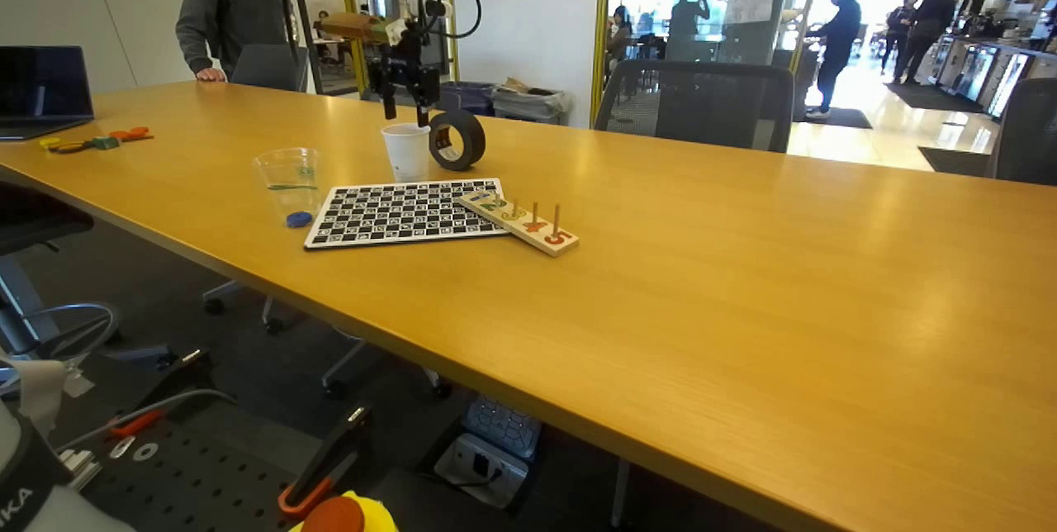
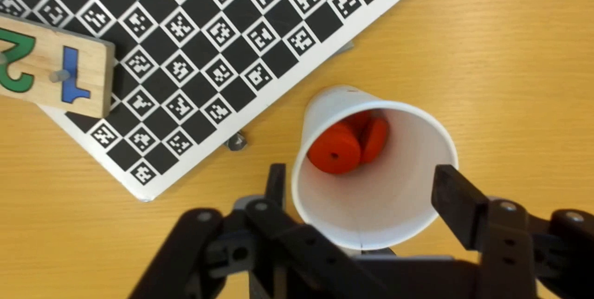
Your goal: Put the orange circles into the white cup and the blue circles into the transparent cup.
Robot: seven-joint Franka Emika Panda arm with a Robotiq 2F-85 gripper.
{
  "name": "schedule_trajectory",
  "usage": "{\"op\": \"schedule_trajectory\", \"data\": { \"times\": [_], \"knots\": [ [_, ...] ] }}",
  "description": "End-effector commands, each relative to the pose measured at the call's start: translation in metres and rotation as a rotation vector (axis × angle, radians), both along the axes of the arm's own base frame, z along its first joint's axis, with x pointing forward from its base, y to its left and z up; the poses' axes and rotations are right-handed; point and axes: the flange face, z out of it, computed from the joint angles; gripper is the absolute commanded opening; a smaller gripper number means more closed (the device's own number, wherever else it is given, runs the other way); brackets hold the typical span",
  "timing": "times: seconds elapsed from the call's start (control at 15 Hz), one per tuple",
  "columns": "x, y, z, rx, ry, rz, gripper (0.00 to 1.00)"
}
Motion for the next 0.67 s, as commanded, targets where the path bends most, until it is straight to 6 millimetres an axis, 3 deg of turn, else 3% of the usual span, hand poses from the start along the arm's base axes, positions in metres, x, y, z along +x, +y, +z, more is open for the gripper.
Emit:
{"op": "schedule_trajectory", "data": {
  "times": [0.0,0.6],
  "knots": [
    [-0.045,-0.013,0.038,-0.051,0.016,-0.018,1.0],
    [-0.188,-0.038,0.096,-0.084,-0.01,-0.019,1.0]
  ]
}}
